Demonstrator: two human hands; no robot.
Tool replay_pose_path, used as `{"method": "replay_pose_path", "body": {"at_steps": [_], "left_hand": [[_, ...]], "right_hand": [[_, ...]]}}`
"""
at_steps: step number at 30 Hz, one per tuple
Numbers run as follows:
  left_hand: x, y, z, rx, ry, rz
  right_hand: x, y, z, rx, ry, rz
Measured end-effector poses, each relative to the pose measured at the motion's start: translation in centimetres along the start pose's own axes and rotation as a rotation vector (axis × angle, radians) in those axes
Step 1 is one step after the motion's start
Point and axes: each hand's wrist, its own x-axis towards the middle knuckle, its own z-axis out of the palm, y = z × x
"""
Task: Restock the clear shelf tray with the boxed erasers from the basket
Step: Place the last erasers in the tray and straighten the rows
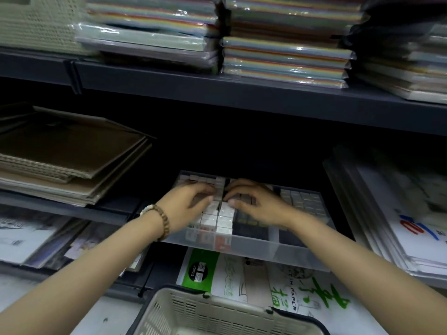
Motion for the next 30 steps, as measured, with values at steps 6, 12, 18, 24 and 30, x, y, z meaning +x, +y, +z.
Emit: {"method": "replay_pose_path", "body": {"at_steps": [6, 12, 18, 24, 30], "left_hand": [[-0.7, -1.3, 1.5, 0.096, 0.073, 0.05], [-0.7, -1.5, 1.6, 0.088, 0.115, 0.088], [-0.4, -3.0, -0.9, 0.035, 0.161, 0.05], [2.3, -5.0, -2.4, 0.273, -0.091, -0.032], [2.2, -6.0, -1.8, 0.442, -0.067, 0.065]], "right_hand": [[0.2, 0.5, 0.2, -0.057, 0.032, -0.013], [0.1, 0.2, 0.1, -0.056, 0.037, -0.048], [0.7, -0.2, -0.3, 0.005, 0.092, -0.033], [3.6, -1.5, 0.8, -0.117, 0.063, 0.063], [5.1, -2.2, 2.4, -0.275, 0.021, 0.073]]}}
